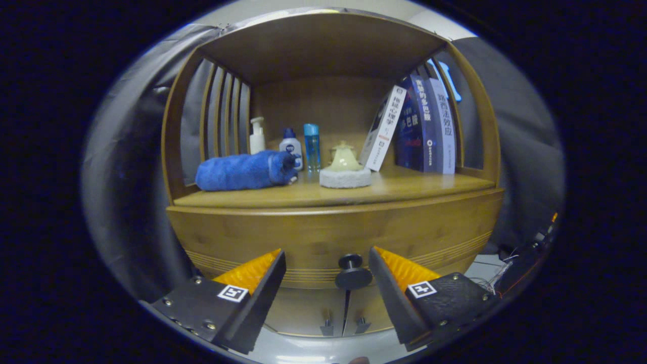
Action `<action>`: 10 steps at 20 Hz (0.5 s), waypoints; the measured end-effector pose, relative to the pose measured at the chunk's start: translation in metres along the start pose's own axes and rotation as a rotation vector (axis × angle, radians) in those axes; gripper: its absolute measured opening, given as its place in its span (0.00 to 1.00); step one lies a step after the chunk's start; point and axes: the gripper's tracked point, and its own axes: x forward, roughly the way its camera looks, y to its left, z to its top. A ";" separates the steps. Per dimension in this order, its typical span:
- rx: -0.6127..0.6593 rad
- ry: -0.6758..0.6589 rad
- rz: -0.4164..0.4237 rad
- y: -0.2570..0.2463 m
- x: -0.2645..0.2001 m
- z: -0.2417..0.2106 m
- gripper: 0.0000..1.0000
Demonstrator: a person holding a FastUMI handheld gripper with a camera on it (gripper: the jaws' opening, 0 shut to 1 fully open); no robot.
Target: Pull open the drawer, take out the items inside it, and place them on the countertop above the cabinet.
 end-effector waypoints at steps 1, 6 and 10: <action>0.002 -0.003 0.007 0.003 -0.010 0.005 0.99; 0.008 -0.028 0.021 0.011 -0.064 0.032 0.99; 0.009 -0.004 0.006 0.015 -0.097 0.059 0.99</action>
